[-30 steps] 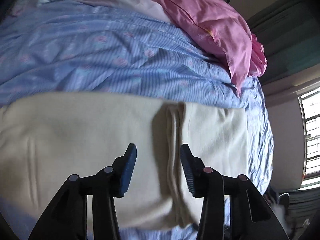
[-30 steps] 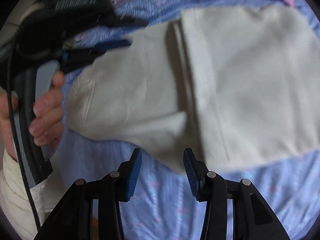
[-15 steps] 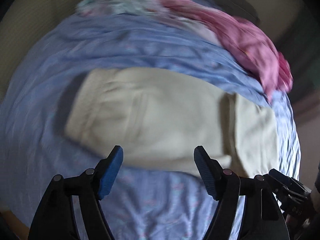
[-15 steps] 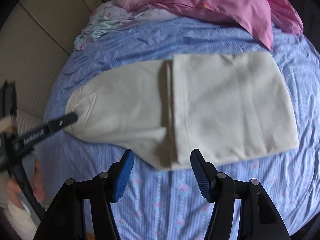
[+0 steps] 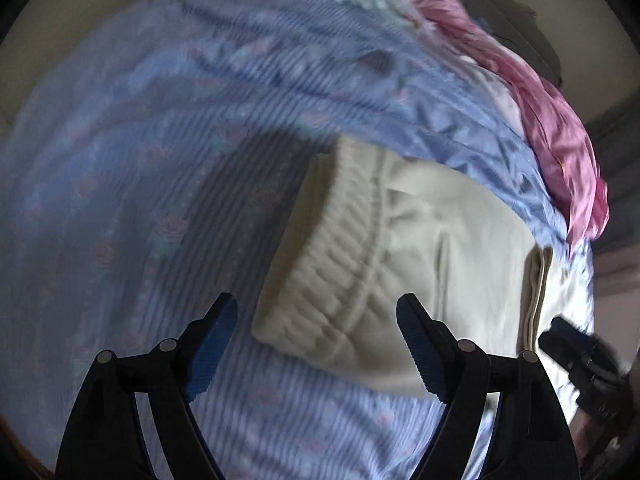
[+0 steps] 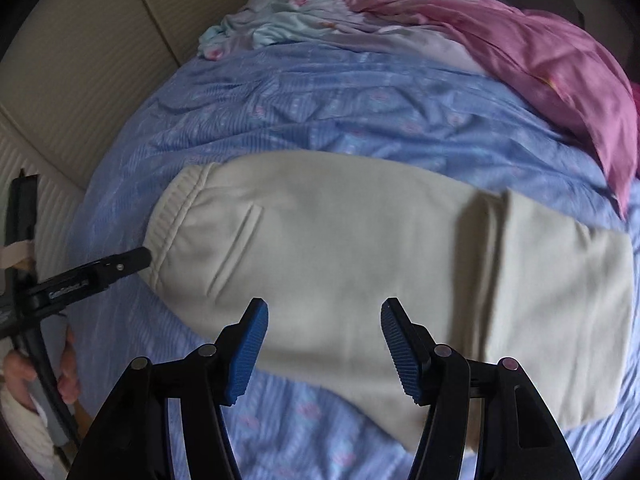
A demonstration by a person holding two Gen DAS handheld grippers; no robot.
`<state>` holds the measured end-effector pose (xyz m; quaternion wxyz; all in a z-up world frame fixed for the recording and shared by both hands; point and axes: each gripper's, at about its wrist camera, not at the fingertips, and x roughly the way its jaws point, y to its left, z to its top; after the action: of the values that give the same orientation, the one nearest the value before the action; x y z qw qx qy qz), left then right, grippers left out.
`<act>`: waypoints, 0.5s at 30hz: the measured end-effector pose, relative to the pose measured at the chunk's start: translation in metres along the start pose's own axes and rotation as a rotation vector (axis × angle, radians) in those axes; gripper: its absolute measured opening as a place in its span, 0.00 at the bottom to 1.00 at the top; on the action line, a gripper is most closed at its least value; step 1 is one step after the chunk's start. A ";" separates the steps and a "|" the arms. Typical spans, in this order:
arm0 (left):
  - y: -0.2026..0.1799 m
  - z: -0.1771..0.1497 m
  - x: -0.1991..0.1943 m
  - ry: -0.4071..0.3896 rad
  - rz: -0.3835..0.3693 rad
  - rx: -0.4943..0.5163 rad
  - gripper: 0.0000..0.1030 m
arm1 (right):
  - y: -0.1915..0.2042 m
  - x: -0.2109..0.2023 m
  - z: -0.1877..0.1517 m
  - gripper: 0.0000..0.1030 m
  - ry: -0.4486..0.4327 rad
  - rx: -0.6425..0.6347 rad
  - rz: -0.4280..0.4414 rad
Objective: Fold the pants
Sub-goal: 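Move the left gripper to the waistband and close on it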
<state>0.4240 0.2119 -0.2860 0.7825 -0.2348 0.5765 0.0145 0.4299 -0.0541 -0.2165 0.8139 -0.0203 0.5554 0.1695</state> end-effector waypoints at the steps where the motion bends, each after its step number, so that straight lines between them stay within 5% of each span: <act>1: 0.008 0.002 0.006 0.019 -0.022 -0.032 0.79 | 0.003 0.006 0.003 0.59 0.010 0.001 0.000; 6: 0.041 0.004 0.034 0.083 -0.128 -0.176 0.79 | 0.011 0.028 0.009 0.59 0.049 0.013 0.011; 10: 0.041 0.022 0.041 0.085 -0.153 -0.159 0.81 | 0.017 0.038 0.008 0.59 0.076 0.009 0.016; 15: 0.032 0.043 0.065 0.126 -0.180 -0.163 0.96 | 0.023 0.046 0.010 0.59 0.091 0.012 0.020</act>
<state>0.4746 0.2409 -0.3463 0.7212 -0.3490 0.5979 -0.0238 0.4465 -0.0183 -0.2512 0.7862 -0.0175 0.5929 0.1732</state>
